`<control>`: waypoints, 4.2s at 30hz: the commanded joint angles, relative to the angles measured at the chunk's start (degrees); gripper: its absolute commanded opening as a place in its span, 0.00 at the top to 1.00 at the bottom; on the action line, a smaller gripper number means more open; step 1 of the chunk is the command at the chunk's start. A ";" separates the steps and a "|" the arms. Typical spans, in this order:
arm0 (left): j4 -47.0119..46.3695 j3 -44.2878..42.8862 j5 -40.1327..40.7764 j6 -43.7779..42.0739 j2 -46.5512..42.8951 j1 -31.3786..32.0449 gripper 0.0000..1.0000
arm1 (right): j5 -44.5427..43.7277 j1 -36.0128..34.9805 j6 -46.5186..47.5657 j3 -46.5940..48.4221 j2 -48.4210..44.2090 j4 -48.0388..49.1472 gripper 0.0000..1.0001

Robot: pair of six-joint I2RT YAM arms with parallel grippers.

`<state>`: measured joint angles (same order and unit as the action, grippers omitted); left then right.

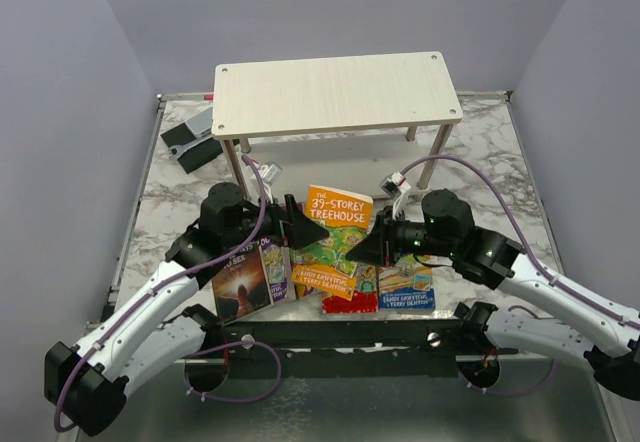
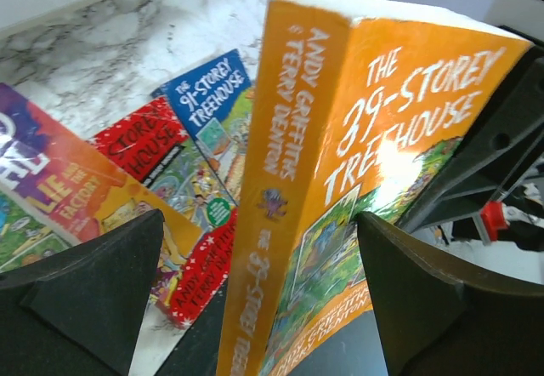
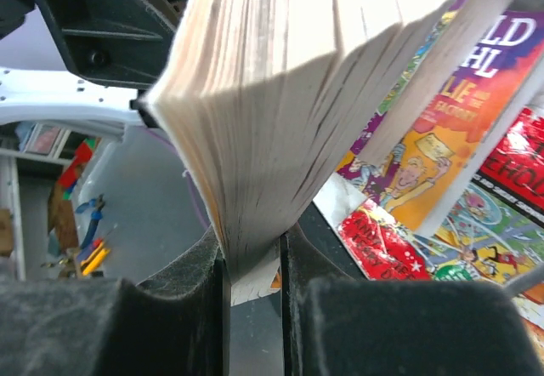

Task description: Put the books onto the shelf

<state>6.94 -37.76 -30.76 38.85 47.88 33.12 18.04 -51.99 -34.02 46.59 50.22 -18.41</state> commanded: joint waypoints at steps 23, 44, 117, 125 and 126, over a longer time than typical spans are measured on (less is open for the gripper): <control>-23.84 6.78 -23.29 16.74 -5.98 -0.08 0.48 | 10.30 0.39 -1.20 2.23 -5.47 8.29 0.99; -30.08 5.36 -19.28 19.49 -9.47 -0.10 1.00 | 9.60 0.35 -3.75 -2.25 -5.52 14.26 0.36; 24.48 -9.62 40.75 -17.06 -23.30 -0.11 0.01 | -1.38 5.60 0.94 64.53 40.55 -4.52 0.99; 21.94 -7.43 34.90 -17.05 -22.06 0.09 0.01 | 8.54 10.06 -9.24 71.63 49.34 -1.73 0.99; 21.79 -7.23 34.57 -17.04 -22.01 0.10 0.01 | 9.87 10.62 -10.66 72.42 50.34 -1.56 0.99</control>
<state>30.55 -45.50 7.66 22.94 25.45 33.23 19.81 -42.87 -38.28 114.17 98.45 -25.63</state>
